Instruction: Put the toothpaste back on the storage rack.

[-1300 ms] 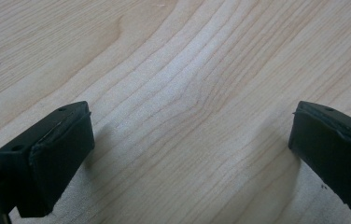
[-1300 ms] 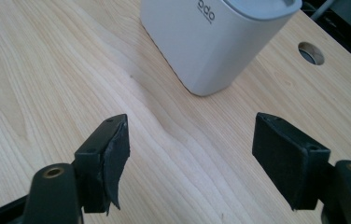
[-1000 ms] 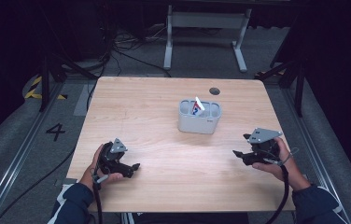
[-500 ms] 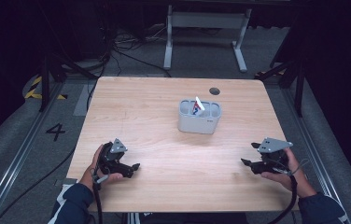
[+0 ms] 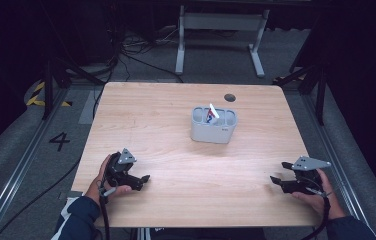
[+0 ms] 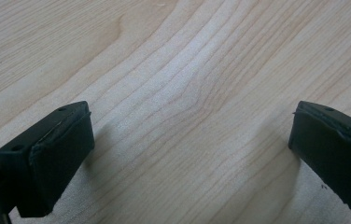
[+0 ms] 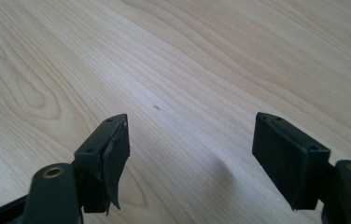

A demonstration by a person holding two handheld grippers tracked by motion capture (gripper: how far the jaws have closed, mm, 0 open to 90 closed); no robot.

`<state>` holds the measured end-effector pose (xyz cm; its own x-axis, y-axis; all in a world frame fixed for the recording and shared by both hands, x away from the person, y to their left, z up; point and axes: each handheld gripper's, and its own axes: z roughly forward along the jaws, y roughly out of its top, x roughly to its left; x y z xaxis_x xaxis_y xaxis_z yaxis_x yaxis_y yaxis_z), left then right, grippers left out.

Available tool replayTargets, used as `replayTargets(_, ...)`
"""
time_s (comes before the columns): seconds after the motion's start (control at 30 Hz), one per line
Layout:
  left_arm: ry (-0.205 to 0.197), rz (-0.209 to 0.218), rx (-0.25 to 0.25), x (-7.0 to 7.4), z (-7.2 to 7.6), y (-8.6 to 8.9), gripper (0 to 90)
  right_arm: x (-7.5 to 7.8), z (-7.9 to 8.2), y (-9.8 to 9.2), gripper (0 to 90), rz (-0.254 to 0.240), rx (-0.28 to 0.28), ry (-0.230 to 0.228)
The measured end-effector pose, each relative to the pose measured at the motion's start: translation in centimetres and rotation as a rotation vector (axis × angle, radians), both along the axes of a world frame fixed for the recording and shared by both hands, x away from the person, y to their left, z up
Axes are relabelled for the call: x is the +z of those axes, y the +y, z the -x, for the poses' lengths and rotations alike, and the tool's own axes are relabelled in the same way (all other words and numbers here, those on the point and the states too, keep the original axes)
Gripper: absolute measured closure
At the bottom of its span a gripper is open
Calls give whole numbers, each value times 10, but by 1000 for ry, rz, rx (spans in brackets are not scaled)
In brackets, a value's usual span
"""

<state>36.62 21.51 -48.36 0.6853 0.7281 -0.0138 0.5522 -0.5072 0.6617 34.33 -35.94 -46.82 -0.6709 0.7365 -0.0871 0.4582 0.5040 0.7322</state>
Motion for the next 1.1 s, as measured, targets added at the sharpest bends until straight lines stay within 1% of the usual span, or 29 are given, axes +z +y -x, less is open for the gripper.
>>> replayTargets(0.03, 0, 0, 0, 0, 0, 0, 5, -2, 1, -2, 284, 1, -5, 0)
replayTargets(0.1, -2, -1, 0, 0, 0, 0, 5, -8, 2, -7, 280, -18, -8, 19)
replayTargets(0.17, 0, 0, 0, 0, 0, 0, 5, -14, 2, -11, 270, -24, -19, 30)
replayTargets(0.27, -1, 0, 0, 0, 0, 0, 5, -17, 4, -16, 264, -78, -39, 46)
replayTargets(0.3, 0, 0, 0, 0, 0, 0, 5, -18, 4, -18, 261, -85, -39, 44)
replayTargets(1.1, 2, 0, 0, 0, 0, 0, 5, -18, 4, -17, 248, -83, -52, 45)
